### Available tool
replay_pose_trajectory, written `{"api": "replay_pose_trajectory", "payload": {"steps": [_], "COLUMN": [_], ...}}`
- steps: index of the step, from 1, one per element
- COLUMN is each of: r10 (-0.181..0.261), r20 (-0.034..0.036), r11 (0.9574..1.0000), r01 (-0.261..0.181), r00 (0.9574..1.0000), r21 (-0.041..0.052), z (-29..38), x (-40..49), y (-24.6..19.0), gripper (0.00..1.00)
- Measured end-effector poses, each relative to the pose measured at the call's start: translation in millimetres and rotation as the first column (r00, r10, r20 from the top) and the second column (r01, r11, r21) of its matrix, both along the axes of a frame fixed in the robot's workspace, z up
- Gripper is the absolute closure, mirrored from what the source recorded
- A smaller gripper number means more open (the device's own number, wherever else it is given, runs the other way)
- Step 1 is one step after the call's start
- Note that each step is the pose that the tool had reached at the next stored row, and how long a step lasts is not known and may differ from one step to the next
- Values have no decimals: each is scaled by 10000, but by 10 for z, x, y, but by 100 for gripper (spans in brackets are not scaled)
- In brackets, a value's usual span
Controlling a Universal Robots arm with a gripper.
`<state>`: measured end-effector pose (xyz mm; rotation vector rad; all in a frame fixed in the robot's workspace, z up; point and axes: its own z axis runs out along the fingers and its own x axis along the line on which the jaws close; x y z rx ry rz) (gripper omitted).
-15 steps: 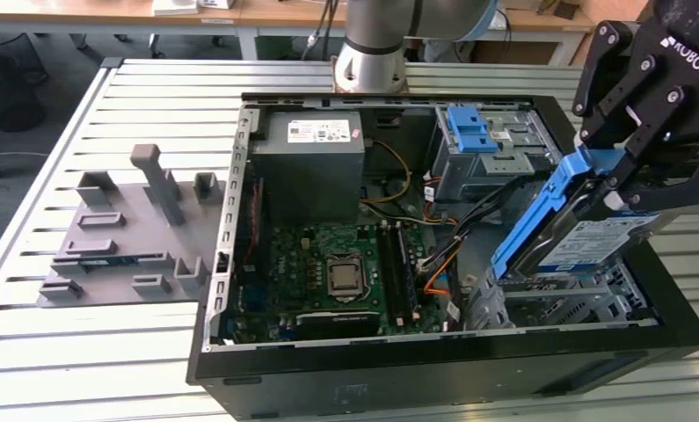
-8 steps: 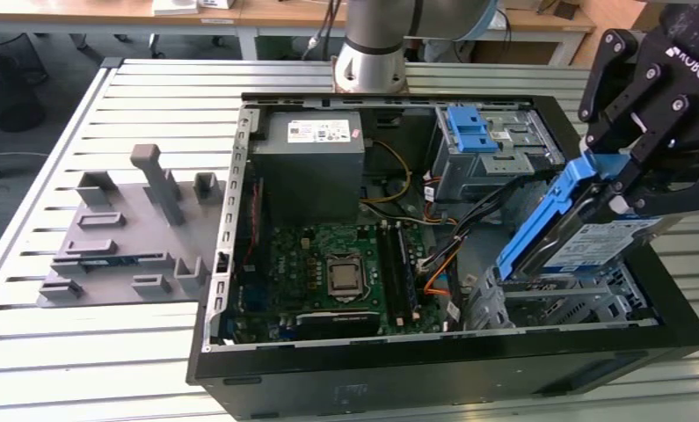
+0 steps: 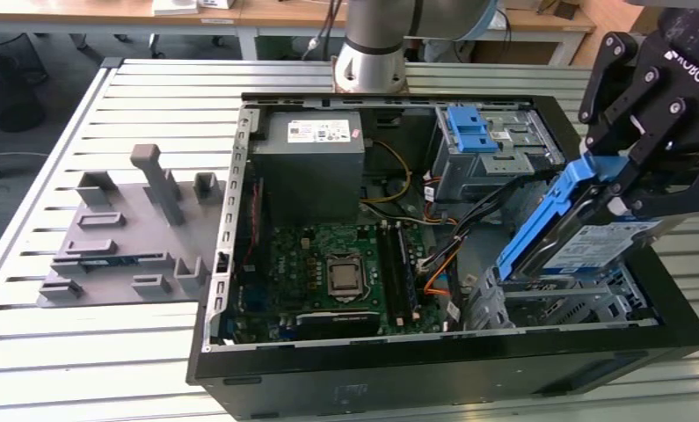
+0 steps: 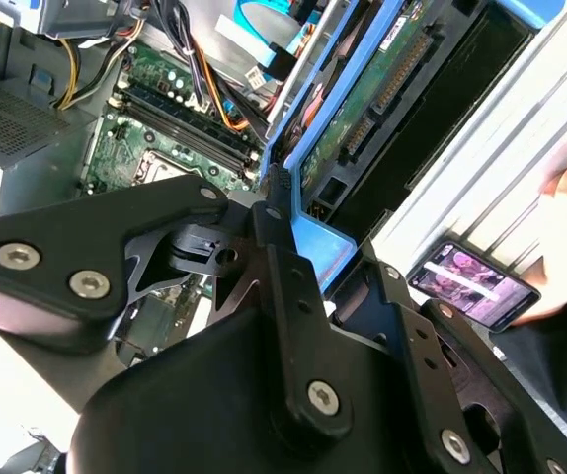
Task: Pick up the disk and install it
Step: 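Insert the disk into the insertion slot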
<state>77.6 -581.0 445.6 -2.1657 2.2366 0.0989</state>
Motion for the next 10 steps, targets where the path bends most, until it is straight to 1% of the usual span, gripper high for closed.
{"api": "replay_pose_trajectory", "payload": {"steps": [2,10], "r10": [-62,-64], "r20": [0,0], "r11": [10000,10000], "r01": [62,64], "r00": [10000,10000], "r21": [0,0], "z": [-10,-45], "x": [1,5], "y": [0,3], "gripper": [64,64]}}
